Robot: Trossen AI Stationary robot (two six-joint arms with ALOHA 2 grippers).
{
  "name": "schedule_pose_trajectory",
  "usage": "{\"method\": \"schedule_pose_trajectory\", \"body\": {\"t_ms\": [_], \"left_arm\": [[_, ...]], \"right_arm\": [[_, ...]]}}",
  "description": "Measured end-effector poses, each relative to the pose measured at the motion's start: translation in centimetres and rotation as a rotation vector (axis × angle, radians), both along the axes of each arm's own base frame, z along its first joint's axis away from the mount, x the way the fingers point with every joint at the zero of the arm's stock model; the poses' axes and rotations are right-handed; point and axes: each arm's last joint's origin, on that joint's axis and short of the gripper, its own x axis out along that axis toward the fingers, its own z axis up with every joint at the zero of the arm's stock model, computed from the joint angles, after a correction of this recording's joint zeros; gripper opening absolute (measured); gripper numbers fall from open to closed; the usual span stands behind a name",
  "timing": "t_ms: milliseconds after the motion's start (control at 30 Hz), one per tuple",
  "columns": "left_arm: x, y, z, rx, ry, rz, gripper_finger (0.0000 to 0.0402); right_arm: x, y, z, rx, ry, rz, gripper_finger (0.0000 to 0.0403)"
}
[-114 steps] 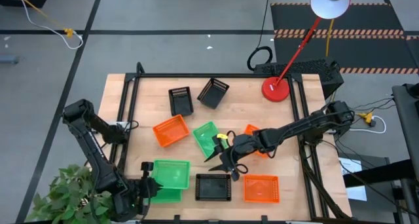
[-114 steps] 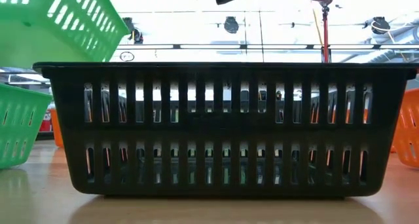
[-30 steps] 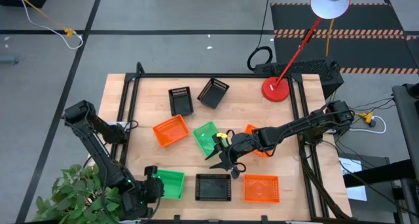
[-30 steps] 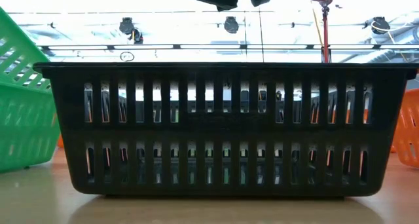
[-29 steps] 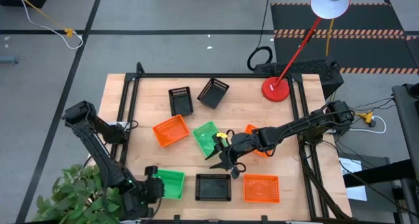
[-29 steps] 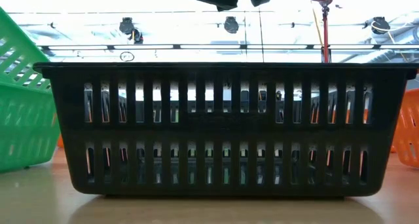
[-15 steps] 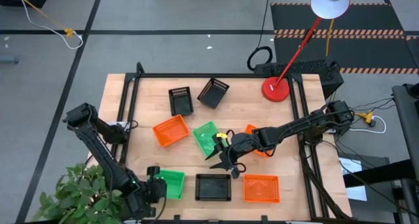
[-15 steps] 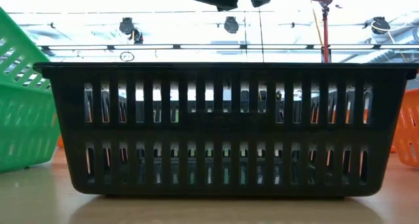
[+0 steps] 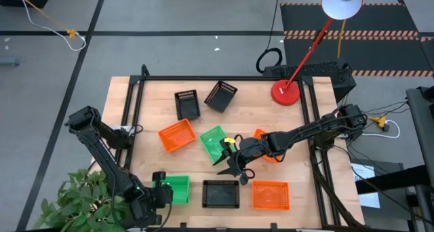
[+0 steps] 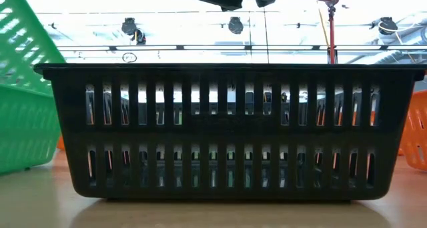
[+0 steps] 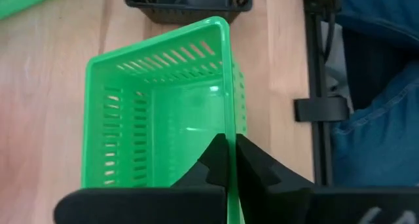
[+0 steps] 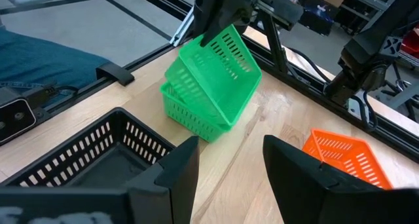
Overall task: Stack baskets by color
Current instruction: Stack the top green bin on top of the bottom green bin
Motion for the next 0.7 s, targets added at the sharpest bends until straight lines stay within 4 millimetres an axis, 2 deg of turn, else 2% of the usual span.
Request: {"method": "schedule_pose_trajectory", "body": {"t_ms": [367,700], "left_arm": [[0.4,-0.5,-1.4,0.066,0.007,-0.02,0.0023],[0.8,-0.9,-1.8,0.0,0.015,0.041,0.015]], "right_arm": [[0.0,0.0,0.0,0.001,0.001,0.0,0.0164],[0.0,0.0,0.0,0.002,0.001,-0.001,0.0164]]}}
